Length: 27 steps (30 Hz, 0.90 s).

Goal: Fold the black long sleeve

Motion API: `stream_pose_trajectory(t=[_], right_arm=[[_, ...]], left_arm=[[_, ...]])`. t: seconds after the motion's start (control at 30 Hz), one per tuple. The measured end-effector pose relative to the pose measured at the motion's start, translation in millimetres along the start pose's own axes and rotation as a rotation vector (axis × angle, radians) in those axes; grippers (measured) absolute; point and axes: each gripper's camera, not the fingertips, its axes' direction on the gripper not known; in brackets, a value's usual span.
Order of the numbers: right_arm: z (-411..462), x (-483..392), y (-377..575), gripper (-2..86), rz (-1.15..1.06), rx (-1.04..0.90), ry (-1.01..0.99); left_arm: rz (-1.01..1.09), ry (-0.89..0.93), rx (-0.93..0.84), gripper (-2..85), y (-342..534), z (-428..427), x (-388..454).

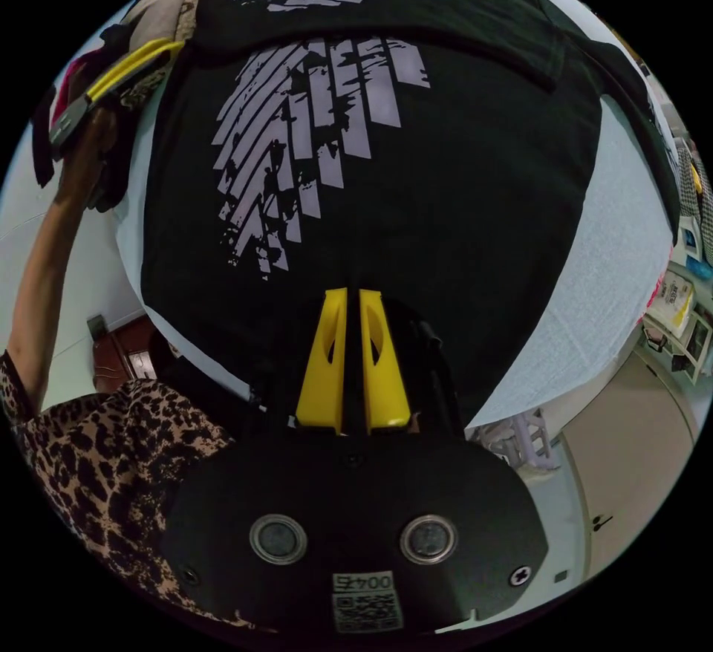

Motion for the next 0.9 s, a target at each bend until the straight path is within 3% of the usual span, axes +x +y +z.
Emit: stream_pose_trajectory(t=[0.2, 0.33, 0.43, 0.6, 0.9], right_arm=[[-2.6, 1.6, -3.2, 4.0, -0.010, -0.025, 0.013], [-4.2, 1.9, -2.0, 3.9, -0.018, -0.018, 0.027], [-5.6, 10.7, 1.6, 3.8, 0.008, 0.005, -0.024], [-6.8, 21.5, 3.8, 3.9, 0.017, 0.014, -0.087], [-9.4, 17.9, 0.9, 3.7, 0.002, -0.007, -0.040]], left_arm=[[0.177, -0.116, -0.117, 10.4, -6.6, 34.6, -1.5], [0.264, -0.137, -0.123, 5.1, -21.4, 48.9, 12.6], [0.189, -0.165, -0.179, 2.2, -22.7, 62.4, 0.3], [0.092, -0.009, -0.167, 2.5, -23.1, 67.4, -32.1], [-0.076, 0.161, -0.042, 10.3, -67.7, 13.2, -83.4]])
